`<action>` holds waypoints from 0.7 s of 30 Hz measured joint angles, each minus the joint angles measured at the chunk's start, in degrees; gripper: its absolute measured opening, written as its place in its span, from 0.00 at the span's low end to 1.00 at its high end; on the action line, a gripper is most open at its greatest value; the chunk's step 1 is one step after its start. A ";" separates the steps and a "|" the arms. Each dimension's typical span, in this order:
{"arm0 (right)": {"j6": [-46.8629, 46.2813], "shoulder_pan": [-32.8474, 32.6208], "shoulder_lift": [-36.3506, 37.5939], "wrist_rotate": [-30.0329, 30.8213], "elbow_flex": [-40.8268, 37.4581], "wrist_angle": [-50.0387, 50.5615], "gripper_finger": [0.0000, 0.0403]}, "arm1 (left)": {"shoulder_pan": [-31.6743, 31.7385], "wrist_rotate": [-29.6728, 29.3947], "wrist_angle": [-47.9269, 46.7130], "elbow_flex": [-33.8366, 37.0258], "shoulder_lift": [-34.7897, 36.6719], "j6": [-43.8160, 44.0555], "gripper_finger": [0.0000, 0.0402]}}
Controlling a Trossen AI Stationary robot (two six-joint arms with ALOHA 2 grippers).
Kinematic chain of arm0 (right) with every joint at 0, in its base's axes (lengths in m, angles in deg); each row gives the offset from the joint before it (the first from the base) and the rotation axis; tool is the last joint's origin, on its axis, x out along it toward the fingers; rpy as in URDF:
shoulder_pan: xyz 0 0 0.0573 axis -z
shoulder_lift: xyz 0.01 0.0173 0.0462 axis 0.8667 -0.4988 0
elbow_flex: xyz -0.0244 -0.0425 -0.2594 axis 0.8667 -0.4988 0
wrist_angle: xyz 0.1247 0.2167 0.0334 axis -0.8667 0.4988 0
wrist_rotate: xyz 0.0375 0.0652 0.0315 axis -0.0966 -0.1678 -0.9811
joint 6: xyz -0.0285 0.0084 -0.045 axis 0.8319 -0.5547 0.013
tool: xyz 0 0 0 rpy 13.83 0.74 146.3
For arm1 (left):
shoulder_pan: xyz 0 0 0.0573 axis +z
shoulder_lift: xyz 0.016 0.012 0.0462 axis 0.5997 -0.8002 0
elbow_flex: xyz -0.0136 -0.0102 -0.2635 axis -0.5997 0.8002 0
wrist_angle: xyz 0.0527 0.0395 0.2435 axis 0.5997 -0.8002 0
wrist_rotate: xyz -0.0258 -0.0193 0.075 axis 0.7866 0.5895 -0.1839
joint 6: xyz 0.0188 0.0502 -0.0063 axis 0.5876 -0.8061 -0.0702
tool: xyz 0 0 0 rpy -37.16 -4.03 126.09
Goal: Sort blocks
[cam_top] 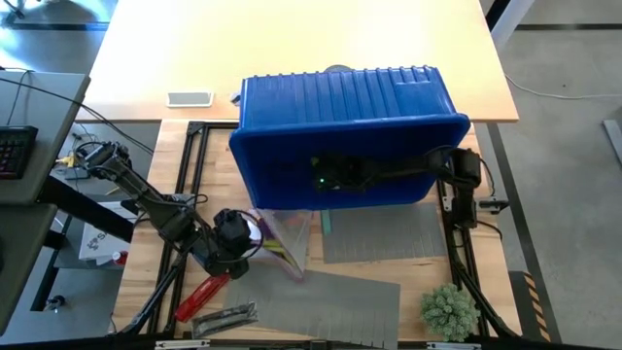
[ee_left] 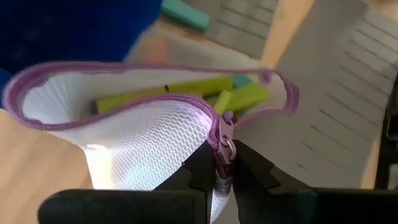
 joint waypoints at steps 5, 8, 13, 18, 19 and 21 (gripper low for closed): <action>1.29 -0.42 0.56 2.08 -0.22 0.07 0.65 | -0.11 4.46 0.06 0.00 -0.09 0.05 0.06; 2.48 -1.47 0.66 0.30 -0.17 -1.06 0.65 | -0.19 6.48 0.10 0.00 -0.09 0.07 0.06; 12.98 -6.53 0.61 -2.33 -0.11 -6.31 0.65 | -0.31 7.01 0.08 0.00 -0.09 0.07 0.06; 12.05 -14.79 0.61 -9.02 -0.12 -6.30 0.65 | -0.31 7.25 0.06 0.00 -0.11 0.07 0.06; 9.85 -16.69 0.61 -8.55 -0.11 -6.29 0.65 | -0.31 7.25 0.06 0.00 -0.11 0.07 0.06; 4.78 -20.34 0.61 -5.15 -0.11 -5.23 0.65 | -0.31 7.44 0.05 0.00 -0.11 0.07 0.06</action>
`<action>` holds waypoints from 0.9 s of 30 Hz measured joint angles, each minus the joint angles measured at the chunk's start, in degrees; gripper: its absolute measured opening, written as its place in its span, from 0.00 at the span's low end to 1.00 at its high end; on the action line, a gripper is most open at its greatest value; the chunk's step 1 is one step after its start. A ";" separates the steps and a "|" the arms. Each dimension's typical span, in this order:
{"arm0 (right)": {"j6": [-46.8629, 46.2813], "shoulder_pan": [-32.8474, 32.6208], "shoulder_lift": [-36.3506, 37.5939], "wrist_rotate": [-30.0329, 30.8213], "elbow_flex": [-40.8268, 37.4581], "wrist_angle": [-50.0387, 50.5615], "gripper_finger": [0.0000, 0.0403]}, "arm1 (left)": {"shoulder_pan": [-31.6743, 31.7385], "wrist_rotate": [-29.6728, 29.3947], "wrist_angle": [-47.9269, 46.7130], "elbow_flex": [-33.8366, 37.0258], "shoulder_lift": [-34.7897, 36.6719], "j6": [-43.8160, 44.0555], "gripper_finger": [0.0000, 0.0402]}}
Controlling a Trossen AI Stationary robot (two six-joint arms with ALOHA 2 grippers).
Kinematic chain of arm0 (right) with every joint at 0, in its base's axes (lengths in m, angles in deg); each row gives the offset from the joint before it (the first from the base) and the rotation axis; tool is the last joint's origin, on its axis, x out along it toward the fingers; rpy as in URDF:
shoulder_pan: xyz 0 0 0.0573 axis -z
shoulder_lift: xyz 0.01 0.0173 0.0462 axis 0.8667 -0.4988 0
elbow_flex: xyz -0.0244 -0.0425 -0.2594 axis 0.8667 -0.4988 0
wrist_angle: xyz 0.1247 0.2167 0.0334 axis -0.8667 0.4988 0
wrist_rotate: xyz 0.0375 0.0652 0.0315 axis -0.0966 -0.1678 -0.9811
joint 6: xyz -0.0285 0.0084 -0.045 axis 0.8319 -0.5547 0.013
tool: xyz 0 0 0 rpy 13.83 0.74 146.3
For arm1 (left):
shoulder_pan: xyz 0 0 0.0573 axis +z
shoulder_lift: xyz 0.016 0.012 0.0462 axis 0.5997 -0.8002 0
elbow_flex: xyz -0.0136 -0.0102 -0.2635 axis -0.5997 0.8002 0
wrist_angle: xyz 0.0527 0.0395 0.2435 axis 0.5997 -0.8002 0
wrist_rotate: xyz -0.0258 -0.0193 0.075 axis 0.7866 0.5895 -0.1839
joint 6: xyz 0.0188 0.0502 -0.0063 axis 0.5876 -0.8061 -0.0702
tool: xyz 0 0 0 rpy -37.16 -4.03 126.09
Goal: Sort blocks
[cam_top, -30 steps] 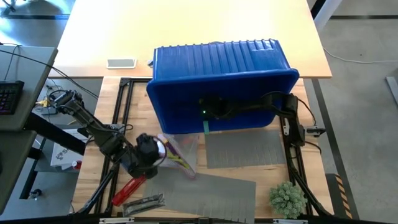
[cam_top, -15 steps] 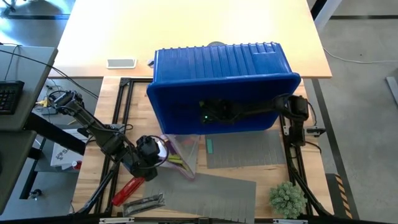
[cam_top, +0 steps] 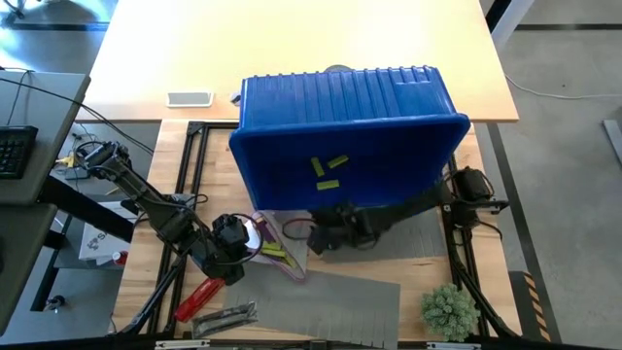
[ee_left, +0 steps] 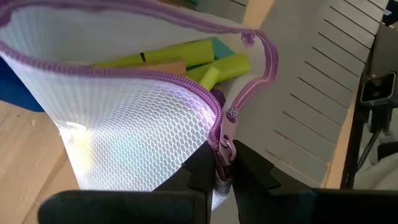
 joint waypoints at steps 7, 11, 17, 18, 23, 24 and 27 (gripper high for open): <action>-18.88 -7.01 -0.71 11.77 0.00 5.40 0.64 | 0.00 0.69 0.00 0.00 0.00 -0.02 0.06; -25.23 -8.10 -4.35 12.13 0.00 5.37 0.62 | 0.00 0.67 0.00 0.00 -0.02 -0.01 0.06; -31.19 -9.84 -7.56 13.42 -0.02 6.69 0.61 | 0.00 0.65 0.03 0.00 -0.02 -0.02 0.06; -31.79 -9.97 -7.86 13.41 -0.02 7.15 0.61 | 0.00 0.65 0.03 0.00 -0.02 -0.02 0.06; -32.93 -9.04 -8.75 11.92 0.00 7.66 0.61 | 0.00 0.63 0.02 0.00 -0.03 -0.02 0.06; -33.37 -8.84 -9.21 11.41 0.00 7.92 0.61 | 0.00 0.65 0.03 0.00 -0.02 -0.02 0.06; -33.74 -8.38 -10.46 9.87 0.00 7.50 0.61 | 0.00 0.68 0.06 0.00 -0.04 -0.02 0.06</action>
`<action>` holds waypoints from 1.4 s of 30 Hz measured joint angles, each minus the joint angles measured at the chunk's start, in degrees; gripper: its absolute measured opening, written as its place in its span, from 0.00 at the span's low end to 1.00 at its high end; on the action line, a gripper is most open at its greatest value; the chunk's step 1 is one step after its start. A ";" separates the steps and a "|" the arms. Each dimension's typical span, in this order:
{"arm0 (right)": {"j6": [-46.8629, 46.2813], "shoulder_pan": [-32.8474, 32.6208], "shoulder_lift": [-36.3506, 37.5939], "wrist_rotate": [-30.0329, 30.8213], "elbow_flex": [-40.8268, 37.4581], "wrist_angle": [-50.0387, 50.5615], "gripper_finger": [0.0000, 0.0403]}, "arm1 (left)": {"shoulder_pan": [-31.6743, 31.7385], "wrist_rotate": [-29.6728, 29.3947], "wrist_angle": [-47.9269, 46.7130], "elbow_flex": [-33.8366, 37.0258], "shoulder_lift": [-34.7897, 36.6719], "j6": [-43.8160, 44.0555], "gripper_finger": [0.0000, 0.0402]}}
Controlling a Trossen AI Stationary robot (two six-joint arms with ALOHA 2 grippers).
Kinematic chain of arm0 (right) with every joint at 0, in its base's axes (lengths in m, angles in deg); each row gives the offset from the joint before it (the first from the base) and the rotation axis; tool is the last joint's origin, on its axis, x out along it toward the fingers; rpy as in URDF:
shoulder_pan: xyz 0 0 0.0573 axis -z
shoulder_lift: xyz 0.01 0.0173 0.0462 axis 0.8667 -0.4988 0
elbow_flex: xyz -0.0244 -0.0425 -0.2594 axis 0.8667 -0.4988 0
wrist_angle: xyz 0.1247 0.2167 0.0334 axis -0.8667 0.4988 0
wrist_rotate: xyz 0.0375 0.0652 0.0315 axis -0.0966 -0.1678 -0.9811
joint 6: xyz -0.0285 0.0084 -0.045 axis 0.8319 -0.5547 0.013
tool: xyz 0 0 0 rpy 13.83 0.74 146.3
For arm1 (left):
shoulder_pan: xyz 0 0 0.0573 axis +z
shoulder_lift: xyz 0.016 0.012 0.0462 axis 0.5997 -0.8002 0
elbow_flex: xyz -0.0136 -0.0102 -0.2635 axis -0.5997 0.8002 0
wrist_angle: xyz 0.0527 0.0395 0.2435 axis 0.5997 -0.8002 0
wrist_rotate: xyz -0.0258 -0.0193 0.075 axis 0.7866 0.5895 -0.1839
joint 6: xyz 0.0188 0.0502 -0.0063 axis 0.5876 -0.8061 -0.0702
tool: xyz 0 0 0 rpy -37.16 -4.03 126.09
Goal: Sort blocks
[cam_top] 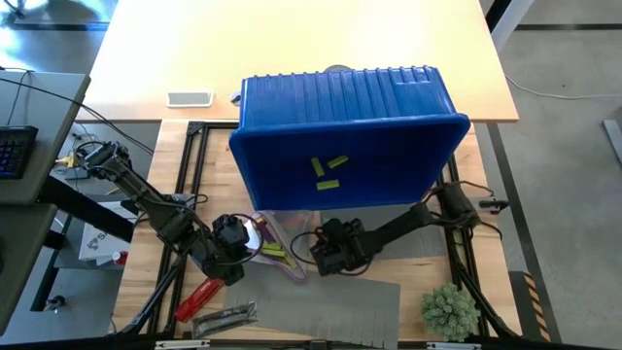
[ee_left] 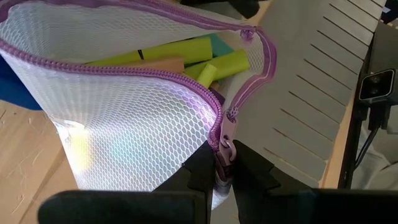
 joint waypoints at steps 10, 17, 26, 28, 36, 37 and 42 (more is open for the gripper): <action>2.80 0.25 -1.90 -0.30 0.22 -1.39 0.50 | -0.02 -0.01 0.01 0.00 0.00 0.00 0.06; 6.17 1.04 -1.69 -1.12 0.21 -0.97 0.22 | -0.02 0.20 0.01 0.00 0.00 0.00 0.06; 18.96 -0.51 9.93 -2.17 -0.20 5.53 0.22 | -0.02 0.26 0.01 0.00 0.00 0.00 0.06; 22.82 -2.64 13.29 -2.00 -0.20 3.14 0.22 | -0.02 0.26 0.03 0.00 0.00 0.00 0.06; 42.49 -11.97 17.39 -2.86 0.00 -25.85 0.22 | 0.00 0.37 0.01 0.00 0.00 0.00 0.06; 44.09 -12.30 16.85 -2.96 0.00 -29.83 0.22 | 0.00 0.32 -0.02 0.00 0.00 0.00 0.06; 44.27 -10.47 12.73 -1.98 0.00 -39.14 0.22 | 0.00 0.46 -0.02 0.00 0.00 0.00 0.06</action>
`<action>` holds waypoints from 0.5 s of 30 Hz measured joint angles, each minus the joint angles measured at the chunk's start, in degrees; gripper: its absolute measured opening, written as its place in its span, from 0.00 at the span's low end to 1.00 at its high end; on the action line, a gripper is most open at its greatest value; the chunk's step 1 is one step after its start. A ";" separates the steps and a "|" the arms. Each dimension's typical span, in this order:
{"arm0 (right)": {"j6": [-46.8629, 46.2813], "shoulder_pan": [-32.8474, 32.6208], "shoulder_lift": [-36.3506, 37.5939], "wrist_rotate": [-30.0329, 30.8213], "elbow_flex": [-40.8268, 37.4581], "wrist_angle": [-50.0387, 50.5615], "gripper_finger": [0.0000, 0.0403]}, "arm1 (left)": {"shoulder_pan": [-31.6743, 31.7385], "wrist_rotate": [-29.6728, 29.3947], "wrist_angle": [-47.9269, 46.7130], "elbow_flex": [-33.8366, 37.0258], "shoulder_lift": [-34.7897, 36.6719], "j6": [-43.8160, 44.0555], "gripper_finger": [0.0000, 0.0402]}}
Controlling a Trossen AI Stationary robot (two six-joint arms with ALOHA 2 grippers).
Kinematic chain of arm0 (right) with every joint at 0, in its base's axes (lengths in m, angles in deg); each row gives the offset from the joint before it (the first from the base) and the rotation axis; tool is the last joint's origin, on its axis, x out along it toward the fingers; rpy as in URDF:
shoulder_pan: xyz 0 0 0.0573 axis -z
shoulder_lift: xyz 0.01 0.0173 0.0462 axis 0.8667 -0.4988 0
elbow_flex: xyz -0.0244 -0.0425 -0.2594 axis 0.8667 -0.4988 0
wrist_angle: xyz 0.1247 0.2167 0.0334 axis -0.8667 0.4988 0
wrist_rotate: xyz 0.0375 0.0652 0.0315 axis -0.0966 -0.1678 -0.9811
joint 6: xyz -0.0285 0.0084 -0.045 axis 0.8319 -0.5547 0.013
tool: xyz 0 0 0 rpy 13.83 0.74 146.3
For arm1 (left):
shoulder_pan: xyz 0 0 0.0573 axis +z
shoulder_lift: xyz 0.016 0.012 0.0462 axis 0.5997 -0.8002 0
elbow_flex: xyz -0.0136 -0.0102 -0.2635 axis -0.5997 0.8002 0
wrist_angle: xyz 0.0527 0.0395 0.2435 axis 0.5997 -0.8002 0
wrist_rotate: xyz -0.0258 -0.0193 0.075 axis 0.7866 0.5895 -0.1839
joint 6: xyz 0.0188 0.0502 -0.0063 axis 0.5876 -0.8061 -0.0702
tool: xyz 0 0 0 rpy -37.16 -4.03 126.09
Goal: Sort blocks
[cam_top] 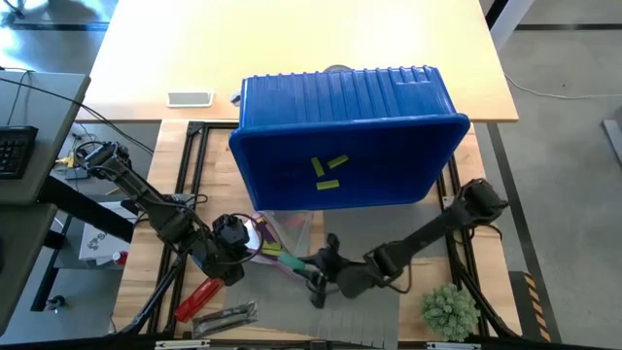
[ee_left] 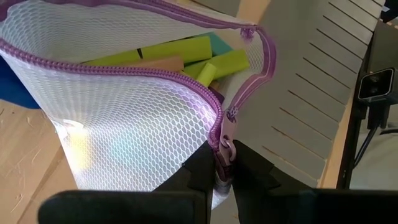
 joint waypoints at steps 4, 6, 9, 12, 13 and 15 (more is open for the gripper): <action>-6.26 2.35 -3.69 -0.69 0.00 -2.18 0.22 | -0.01 0.00 0.02 0.00 0.00 0.00 0.06; -8.56 3.23 -5.49 -1.15 0.00 -4.02 0.22 | -0.02 0.03 0.02 0.00 0.00 0.00 0.06; -8.97 4.24 -7.67 -4.53 -0.07 -9.82 0.22 | 0.00 0.01 0.02 0.00 0.00 0.00 0.06; -8.97 4.54 -9.31 -6.39 0.02 -14.34 0.22 | -0.01 0.01 0.02 0.00 0.00 0.00 0.06; -9.32 4.64 -9.76 -5.64 0.02 -14.37 0.22 | 0.00 0.01 0.00 0.00 0.00 0.00 0.06; -10.46 5.02 -10.61 -4.09 -0.06 -14.25 0.22 | -0.01 -0.01 0.00 0.00 0.00 0.00 0.06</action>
